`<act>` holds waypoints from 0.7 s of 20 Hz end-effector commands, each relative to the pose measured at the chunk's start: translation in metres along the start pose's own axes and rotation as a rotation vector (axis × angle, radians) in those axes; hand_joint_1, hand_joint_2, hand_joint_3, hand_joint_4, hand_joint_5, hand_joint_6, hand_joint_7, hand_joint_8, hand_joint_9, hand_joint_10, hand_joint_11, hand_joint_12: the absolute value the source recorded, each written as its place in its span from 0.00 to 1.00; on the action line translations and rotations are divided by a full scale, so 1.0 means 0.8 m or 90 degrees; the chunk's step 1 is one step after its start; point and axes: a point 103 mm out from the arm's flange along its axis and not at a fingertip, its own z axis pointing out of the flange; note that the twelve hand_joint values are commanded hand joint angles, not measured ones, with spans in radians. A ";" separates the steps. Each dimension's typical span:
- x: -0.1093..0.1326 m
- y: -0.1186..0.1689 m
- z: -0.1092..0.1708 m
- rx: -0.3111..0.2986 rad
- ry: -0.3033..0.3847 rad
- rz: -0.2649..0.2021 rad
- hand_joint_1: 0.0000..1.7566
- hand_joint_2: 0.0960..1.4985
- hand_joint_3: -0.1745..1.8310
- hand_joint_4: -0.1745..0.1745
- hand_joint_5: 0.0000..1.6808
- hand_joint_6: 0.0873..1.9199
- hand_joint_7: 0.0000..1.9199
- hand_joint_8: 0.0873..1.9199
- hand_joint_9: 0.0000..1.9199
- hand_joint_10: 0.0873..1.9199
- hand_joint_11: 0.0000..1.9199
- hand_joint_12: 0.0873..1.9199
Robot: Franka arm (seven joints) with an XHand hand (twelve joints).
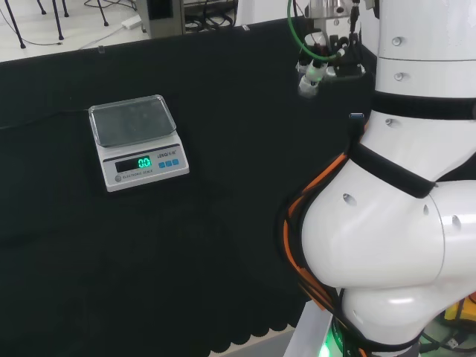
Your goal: Pick up the beaker.
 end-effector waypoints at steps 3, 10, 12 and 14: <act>0.014 -0.063 -0.059 -0.005 -0.018 -0.033 0.78 0.73 0.08 0.00 0.54 0.56 0.44 0.56 0.55 0.55 0.60 0.42; 0.027 -0.096 -0.095 -0.027 -0.042 -0.042 0.78 0.73 0.09 0.00 0.54 0.55 0.44 0.55 0.55 0.54 0.60 0.42; 0.030 -0.103 -0.104 -0.034 -0.030 -0.053 0.78 0.73 0.09 0.00 0.54 0.55 0.44 0.55 0.55 0.54 0.60 0.41; 0.033 -0.111 -0.115 -0.043 -0.033 -0.059 0.78 0.73 0.09 0.00 0.54 0.55 0.44 0.55 0.55 0.53 0.61 0.41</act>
